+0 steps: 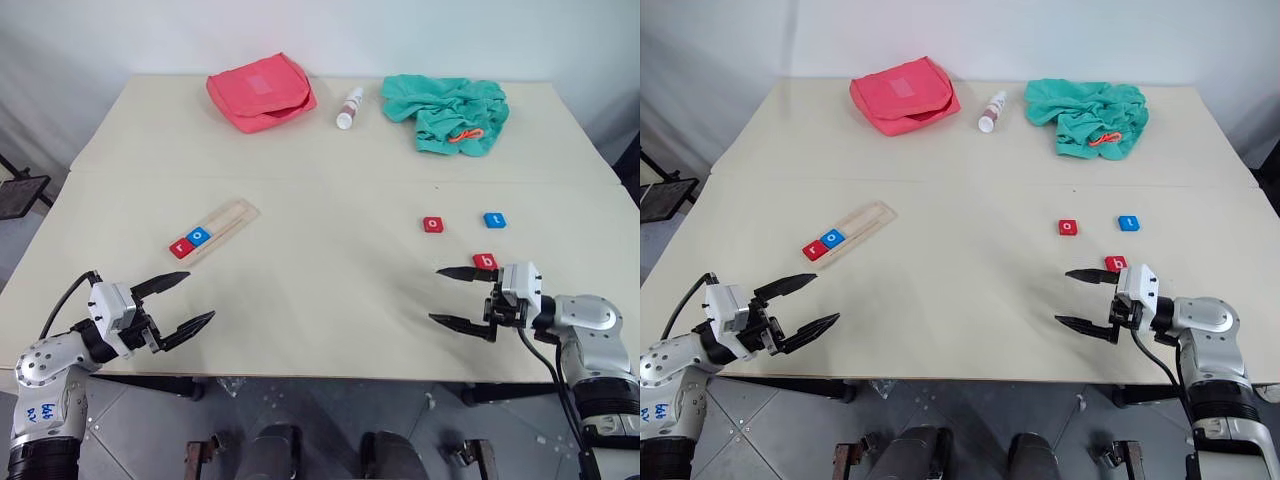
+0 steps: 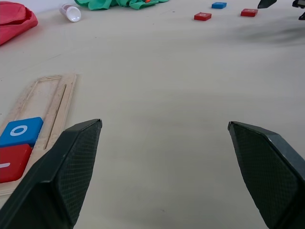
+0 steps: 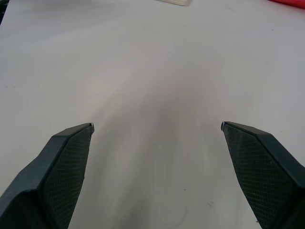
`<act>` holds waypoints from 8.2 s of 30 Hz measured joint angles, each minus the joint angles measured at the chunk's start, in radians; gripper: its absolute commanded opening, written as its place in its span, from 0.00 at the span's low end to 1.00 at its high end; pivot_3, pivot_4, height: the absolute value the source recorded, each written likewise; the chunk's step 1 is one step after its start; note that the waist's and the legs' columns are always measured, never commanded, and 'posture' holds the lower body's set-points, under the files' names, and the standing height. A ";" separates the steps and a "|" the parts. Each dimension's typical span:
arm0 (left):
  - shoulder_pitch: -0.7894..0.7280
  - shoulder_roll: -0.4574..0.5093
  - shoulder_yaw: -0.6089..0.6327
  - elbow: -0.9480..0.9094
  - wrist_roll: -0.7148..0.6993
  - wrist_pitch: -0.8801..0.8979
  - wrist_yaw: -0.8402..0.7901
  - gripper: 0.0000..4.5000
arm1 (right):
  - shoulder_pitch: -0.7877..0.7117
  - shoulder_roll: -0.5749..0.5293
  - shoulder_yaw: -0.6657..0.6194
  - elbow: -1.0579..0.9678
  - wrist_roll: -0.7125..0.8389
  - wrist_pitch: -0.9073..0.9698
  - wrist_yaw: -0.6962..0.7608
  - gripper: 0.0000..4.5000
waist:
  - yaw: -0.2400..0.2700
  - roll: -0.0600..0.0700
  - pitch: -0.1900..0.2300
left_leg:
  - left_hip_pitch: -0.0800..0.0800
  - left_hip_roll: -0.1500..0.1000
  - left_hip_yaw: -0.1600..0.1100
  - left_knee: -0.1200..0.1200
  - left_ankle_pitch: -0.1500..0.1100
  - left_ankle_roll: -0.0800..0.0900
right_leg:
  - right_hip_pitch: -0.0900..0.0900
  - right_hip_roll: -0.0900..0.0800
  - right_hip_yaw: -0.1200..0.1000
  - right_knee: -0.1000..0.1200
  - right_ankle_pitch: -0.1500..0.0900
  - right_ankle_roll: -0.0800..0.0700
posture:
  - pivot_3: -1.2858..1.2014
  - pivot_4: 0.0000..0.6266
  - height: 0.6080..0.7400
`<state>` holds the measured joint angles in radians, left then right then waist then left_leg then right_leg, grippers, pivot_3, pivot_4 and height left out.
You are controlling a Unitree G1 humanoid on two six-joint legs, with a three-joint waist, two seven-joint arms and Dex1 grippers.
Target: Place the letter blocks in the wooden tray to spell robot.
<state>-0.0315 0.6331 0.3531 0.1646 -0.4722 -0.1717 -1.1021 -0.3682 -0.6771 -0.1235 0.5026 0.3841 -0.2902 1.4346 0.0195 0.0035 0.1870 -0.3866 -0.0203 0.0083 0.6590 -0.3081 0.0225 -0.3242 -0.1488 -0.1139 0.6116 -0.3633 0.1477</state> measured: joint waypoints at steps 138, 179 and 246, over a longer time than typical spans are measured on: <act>-0.660 -0.169 -0.740 -0.122 0.472 0.643 0.041 0.76 | 0.359 -0.162 -0.169 -0.390 0.125 0.160 -0.019 1.00 | 0.009 -0.005 0.005 | -0.003 -0.001 -0.001 0.008 -0.001 0.001 | -0.001 -0.001 -0.002 0.006 0.000 0.000 | 0.52 0.24 1.00; -0.456 -0.123 -0.255 0.250 0.059 -0.008 -0.361 1.00 | 0.535 -0.022 -0.358 -0.735 0.117 0.665 -0.747 1.00 | 0.008 -0.003 0.004 | -0.001 -0.001 -0.001 0.006 -0.001 0.001 | -0.001 -0.001 -0.002 0.007 0.000 0.000 | 0.52 0.24 1.00; -0.353 -0.202 -0.273 0.195 -0.001 -0.071 -0.364 1.00 | 0.063 0.026 -0.138 -0.370 -0.044 0.853 -0.907 0.96 | 0.001 -0.003 0.004 | -0.001 -0.001 0.000 0.006 -0.001 0.002 | -0.002 -0.001 -0.001 0.009 0.000 0.000 | 0.52 0.24 1.00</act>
<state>-0.3842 0.4309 0.0799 0.3592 -0.4735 -0.2425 -1.4665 -0.3051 -0.6509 -0.2614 0.1331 0.3403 0.5624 0.5280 0.0202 0.0004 0.1915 -0.3881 -0.0209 0.0087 0.6653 -0.3094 0.0242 -0.3261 -0.1499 -0.1149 0.6202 -0.3633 0.1477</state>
